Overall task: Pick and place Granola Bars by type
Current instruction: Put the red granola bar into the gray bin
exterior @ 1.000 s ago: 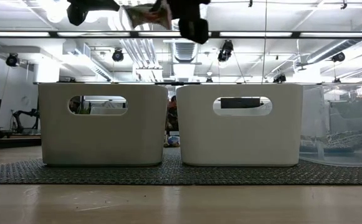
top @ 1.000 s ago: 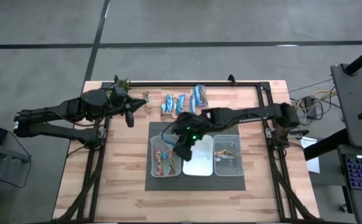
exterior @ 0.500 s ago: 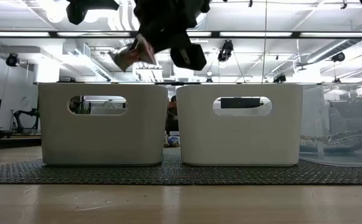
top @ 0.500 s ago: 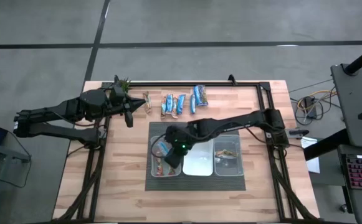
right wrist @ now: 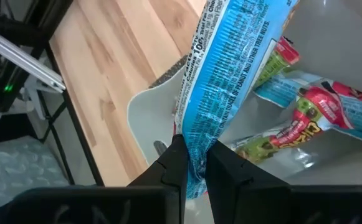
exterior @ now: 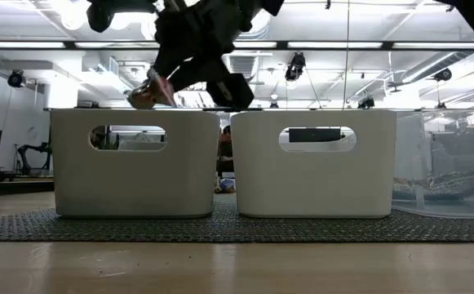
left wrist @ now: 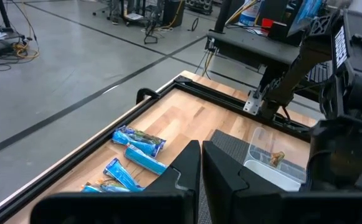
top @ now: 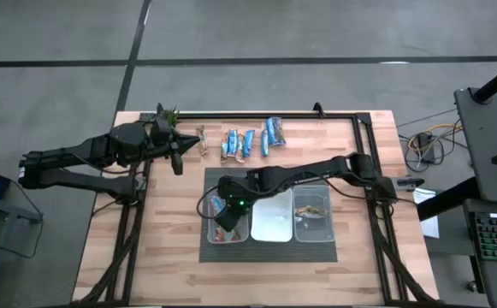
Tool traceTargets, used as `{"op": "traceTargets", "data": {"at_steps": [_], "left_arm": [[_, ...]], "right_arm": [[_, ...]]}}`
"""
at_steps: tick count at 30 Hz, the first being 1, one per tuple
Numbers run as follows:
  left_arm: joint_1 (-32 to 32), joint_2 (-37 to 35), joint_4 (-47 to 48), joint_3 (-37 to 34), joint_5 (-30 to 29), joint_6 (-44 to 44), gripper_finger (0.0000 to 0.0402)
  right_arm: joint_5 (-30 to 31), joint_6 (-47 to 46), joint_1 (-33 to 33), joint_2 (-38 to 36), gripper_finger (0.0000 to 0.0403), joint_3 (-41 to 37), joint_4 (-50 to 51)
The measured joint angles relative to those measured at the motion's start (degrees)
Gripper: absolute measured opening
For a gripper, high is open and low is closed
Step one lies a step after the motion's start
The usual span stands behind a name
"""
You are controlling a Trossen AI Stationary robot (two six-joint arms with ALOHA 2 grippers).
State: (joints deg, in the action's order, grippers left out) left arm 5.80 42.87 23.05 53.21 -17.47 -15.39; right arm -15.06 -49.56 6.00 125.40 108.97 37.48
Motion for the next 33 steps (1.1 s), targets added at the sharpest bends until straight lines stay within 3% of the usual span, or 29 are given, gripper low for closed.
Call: {"op": "traceTargets", "data": {"at_steps": [8, 18, 33], "left_arm": [[0.0, 0.0, 0.1, 0.0, 0.0, 0.0, 0.0], [0.0, 0.0, 0.2, 0.0, 0.0, -0.8, 0.0], [0.0, 0.0, 0.2, 0.0, 0.0, -1.1, 0.0]], "right_arm": [[0.0, 0.9, 0.0, 0.7, 0.0033, 2.4, 1.3], [0.0, -1.4, -0.3, 0.3, 0.0033, 2.3, 10.3], [-0.6, -2.6, -0.9, 0.4, 0.0033, 2.2, 10.7]]}}
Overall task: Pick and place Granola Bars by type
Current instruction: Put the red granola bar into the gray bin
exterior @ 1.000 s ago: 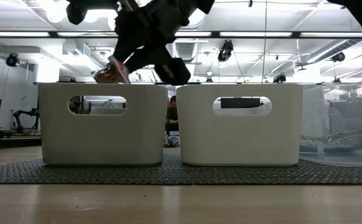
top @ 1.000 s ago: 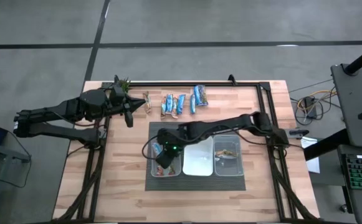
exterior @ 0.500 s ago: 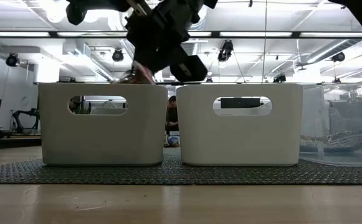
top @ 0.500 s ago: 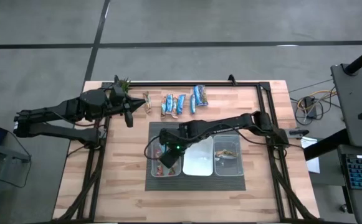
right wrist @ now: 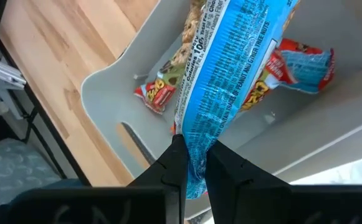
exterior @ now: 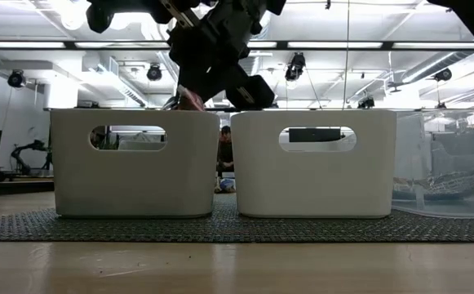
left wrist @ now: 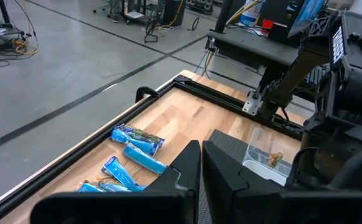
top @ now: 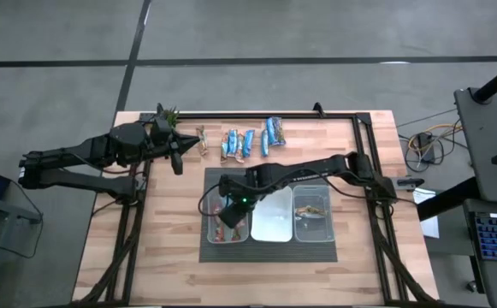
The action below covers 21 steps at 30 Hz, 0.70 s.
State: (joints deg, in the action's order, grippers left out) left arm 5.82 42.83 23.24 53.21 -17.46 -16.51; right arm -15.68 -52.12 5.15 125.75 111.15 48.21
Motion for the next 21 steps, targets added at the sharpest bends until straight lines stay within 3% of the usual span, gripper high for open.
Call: {"op": "traceTargets", "data": {"at_steps": [21], "left_arm": [[0.0, 0.0, 0.0, 0.0, 0.0, 0.0, 0.0]], "right_arm": [[-2.4, 1.5, 0.7, 0.0, 0.0033, 0.0, -0.9]]}}
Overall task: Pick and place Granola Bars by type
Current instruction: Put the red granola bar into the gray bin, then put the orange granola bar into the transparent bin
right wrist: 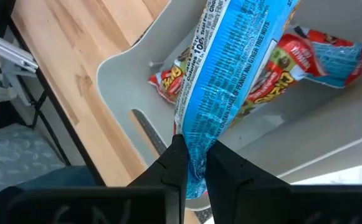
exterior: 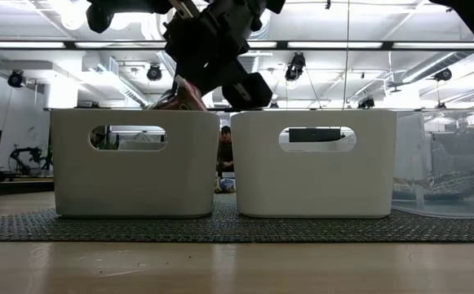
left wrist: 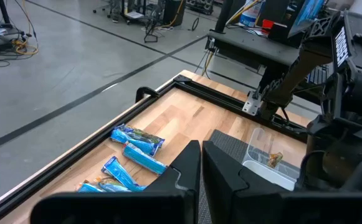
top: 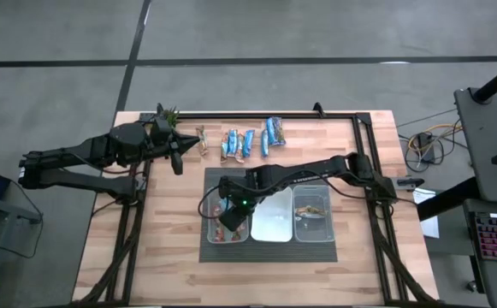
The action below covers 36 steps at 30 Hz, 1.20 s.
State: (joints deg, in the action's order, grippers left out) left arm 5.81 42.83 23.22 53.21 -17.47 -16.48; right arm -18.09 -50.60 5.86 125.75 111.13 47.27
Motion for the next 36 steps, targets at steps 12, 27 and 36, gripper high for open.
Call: {"op": "traceTargets", "data": {"at_steps": [12, 27, 36], "left_arm": [[0.0, 0.0, 0.0, 0.0, 0.0, 0.0, 0.0], [0.0, 0.0, 0.0, 0.0, 0.0, -0.2, 0.0], [0.0, 0.0, 0.0, 0.0, 0.0, -0.2, 0.0]], "right_arm": [[-1.0, 0.1, 0.3, 0.0, 0.0048, 0.0, -2.2], [-1.4, 0.4, 0.4, 0.0, 0.0158, 0.0, -2.9], [-1.3, 2.0, 0.4, 0.0, 0.0147, 0.0, -3.0]]}}
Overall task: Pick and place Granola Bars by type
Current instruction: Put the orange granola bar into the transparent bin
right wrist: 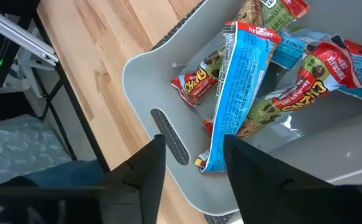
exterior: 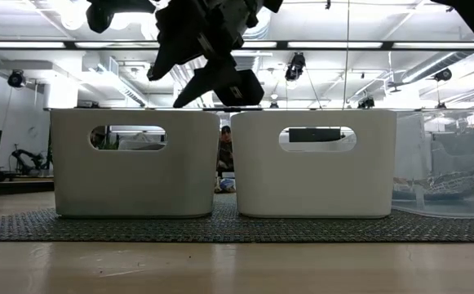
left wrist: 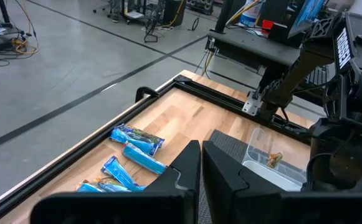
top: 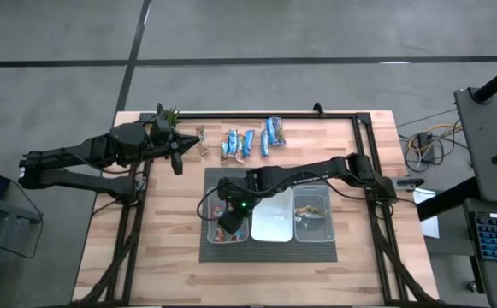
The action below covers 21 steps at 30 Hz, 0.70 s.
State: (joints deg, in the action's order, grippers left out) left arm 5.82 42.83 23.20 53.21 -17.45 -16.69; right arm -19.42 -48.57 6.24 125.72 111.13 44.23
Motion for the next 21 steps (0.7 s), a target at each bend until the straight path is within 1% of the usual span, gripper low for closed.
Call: {"op": "traceTargets", "data": {"at_steps": [4, 9, 12, 17, 21], "left_arm": [[0.0, 0.0, 0.0, 0.0, 0.0, 0.0, 0.0], [0.0, 0.0, 0.0, 0.0, 0.0, 0.2, 0.0], [0.0, 0.0, 0.0, 0.0, 0.0, 0.5, 0.0], [0.0, 0.0, 0.0, 0.0, 0.0, 0.6, 0.0], [0.0, 0.0, 0.0, 0.0, 0.0, 0.6, 0.0]], "right_arm": [[0.0, 2.1, 0.0, -0.5, 0.0102, 0.0, 0.1], [0.1, 5.3, -0.2, -0.7, 0.0021, 0.0, 0.1], [2.3, 7.4, -0.3, -1.6, 0.0013, 0.0, 0.2], [7.8, 10.7, -1.1, -4.6, 0.0009, 0.0, 1.3], [12.1, 15.5, -2.0, -9.0, 0.0009, 0.0, 4.5]]}}
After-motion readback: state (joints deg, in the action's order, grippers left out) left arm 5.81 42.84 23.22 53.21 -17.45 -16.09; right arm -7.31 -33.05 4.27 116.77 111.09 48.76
